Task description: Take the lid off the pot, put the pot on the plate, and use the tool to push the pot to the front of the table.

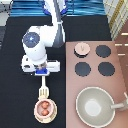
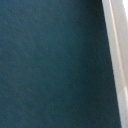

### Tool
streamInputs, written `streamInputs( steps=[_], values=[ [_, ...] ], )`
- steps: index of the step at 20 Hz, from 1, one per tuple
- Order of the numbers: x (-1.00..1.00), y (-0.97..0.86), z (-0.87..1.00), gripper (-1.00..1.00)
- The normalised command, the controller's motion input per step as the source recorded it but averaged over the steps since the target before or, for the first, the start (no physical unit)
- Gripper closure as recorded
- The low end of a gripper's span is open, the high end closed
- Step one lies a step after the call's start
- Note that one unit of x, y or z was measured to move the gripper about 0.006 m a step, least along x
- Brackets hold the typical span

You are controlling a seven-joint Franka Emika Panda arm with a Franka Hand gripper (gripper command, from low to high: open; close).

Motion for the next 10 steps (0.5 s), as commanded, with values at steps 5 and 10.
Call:
streamInputs(
  steps=[5,10],
  values=[
    [1.00,0.05,0.34,1.00],
    [0.92,0.06,0.35,1.00]
  ],
)
